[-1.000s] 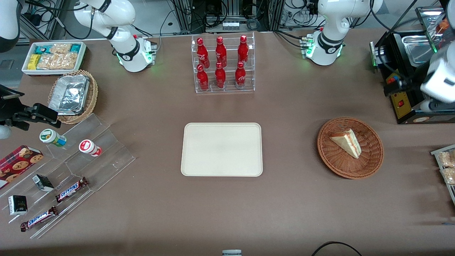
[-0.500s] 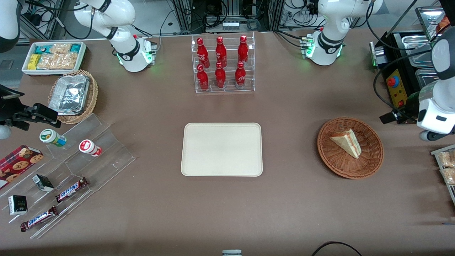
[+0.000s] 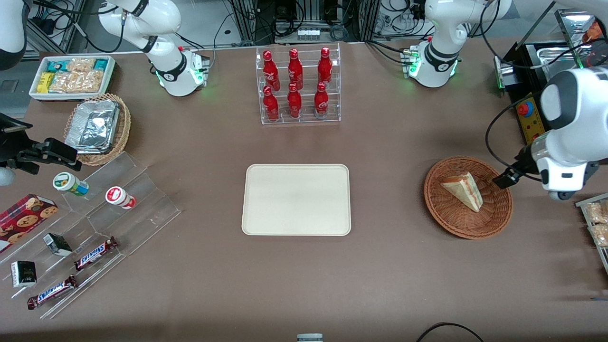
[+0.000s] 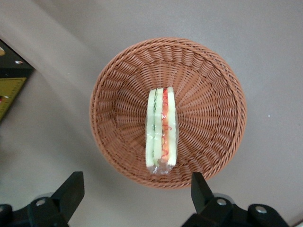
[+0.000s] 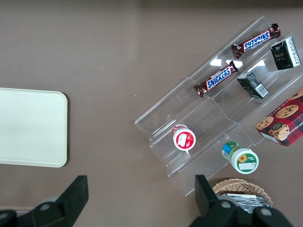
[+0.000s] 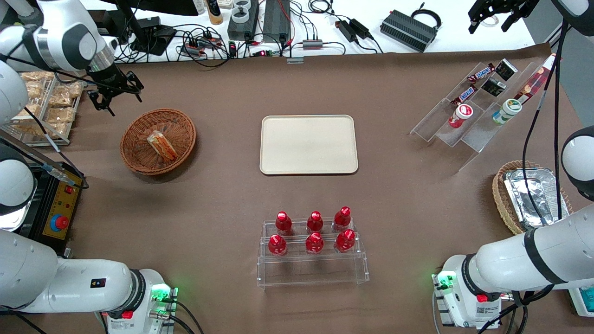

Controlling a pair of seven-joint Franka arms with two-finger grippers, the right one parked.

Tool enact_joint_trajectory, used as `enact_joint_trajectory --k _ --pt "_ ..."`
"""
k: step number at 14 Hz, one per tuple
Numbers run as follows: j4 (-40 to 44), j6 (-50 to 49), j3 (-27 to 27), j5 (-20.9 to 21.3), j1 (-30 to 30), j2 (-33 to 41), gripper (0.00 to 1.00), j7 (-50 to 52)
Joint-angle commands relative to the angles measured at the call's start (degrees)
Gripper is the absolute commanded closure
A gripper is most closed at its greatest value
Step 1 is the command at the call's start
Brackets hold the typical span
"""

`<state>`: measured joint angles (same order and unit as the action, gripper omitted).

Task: Place sandwich from basket to tray
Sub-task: 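Lower the open left gripper over the wrapped sandwich in the basket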

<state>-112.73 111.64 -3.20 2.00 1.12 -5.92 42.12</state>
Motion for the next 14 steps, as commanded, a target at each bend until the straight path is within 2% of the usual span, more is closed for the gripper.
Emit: enact_joint_trajectory --k 1,3,7,14 --pt "-5.6 7.1 0.0 -0.7 0.7 1.1 0.0 3.9" --pt "-8.0 12.4 0.2 -0.6 0.9 -0.1 0.0 8.0" --pt "-11.5 19.0 0.2 -0.7 2.0 -2.2 0.0 9.2" --pt "-13.1 23.6 0.4 -0.6 2.7 -4.8 0.0 10.5"
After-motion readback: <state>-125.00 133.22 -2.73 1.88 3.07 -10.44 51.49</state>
